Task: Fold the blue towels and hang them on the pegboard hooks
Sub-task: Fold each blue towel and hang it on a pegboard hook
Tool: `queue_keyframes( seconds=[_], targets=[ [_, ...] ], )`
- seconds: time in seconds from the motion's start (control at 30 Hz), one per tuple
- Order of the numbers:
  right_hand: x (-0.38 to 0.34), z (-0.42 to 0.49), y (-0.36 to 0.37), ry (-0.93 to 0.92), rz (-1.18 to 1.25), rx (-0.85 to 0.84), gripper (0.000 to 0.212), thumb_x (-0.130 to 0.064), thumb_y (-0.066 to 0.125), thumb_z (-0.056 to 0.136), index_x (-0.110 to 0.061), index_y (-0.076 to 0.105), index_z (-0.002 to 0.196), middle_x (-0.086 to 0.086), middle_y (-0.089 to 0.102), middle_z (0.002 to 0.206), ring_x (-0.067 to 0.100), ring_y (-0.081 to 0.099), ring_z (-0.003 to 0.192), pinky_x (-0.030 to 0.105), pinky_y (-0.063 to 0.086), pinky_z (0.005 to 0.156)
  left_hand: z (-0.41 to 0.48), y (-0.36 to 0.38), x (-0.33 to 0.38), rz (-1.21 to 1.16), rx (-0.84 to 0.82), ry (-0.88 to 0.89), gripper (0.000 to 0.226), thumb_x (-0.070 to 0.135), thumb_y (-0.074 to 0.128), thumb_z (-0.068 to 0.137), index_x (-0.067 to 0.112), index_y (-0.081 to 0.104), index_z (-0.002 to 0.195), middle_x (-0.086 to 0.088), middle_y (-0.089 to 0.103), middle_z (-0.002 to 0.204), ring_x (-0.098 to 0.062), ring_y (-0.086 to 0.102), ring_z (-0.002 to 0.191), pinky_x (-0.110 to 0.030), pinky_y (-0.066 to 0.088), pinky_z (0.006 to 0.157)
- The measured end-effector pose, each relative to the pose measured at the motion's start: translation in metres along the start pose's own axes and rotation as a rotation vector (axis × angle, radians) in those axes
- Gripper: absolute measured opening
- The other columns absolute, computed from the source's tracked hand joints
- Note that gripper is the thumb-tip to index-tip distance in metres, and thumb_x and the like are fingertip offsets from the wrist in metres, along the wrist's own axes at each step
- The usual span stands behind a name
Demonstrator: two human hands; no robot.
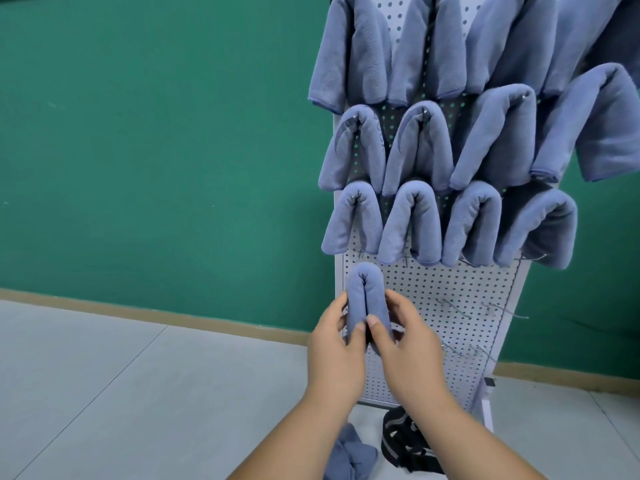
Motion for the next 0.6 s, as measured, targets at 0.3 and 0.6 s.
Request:
queue_keyframes(
  seconds=[0.3,0.6],
  targets=[
    [-0.016,0.064,0.016,-0.209,-0.255,0.180,0.035,-0.031,0.056,0.105,-0.035,0.058,0.140,-0.005,0.073,0.105,0.020,0.065,0.093,0.041,0.053,0.085,0.065,-0.018,0.024,0.391,0.156,0.229,0.055,0.009,0.052,0.103,0.039,0.054,0.148,0.026,0.068,0.127,0.003,0.063,0.111,-0.019,0.050,0.094],
    [0.012,0.083,0.029,-0.167,-0.310,0.273,0.033,-0.024,0.057,0.106,-0.041,0.063,0.134,-0.021,0.068,0.098,0.005,0.055,0.080,0.027,0.039,0.071,0.103,-0.003,-0.017,0.416,0.135,0.216,0.048,0.006,0.048,0.101,0.041,0.062,0.132,0.013,0.069,0.098,-0.011,0.061,0.085,-0.035,0.055,0.077]
  ],
)
Point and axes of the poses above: each hand's wrist, its own z-axis towards the middle knuckle, its own y-axis out of the palm, x = y × z, the point moved 5 cm from there along z, towards the middle knuckle
